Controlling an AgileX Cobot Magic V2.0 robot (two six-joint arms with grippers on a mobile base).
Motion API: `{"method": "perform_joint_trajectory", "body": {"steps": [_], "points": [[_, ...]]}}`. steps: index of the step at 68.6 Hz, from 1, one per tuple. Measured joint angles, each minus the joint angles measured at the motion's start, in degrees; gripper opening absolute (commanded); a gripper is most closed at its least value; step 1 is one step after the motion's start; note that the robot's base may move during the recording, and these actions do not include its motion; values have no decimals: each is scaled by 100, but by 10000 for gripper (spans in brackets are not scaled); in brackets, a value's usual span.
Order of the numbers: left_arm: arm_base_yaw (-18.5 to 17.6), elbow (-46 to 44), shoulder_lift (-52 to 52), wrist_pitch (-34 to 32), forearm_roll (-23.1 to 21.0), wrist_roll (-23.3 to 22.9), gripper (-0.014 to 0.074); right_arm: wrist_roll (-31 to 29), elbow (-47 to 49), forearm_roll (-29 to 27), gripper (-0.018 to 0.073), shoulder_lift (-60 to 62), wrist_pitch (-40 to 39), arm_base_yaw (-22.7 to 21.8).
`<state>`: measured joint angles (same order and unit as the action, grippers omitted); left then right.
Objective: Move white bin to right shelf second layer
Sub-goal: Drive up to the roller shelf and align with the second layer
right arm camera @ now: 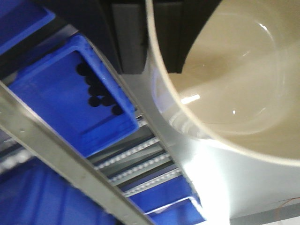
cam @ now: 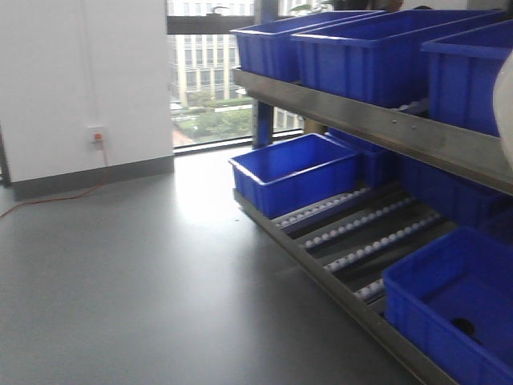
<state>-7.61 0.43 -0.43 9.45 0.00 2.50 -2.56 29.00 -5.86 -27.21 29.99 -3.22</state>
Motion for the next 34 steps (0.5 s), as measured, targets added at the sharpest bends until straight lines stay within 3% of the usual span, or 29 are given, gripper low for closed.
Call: {"method": "perform_joint_trajectory", "body": {"steps": [34], "points": [[0,0,0,0,0,0,85,0,0,0,60,0,0,0]]}}
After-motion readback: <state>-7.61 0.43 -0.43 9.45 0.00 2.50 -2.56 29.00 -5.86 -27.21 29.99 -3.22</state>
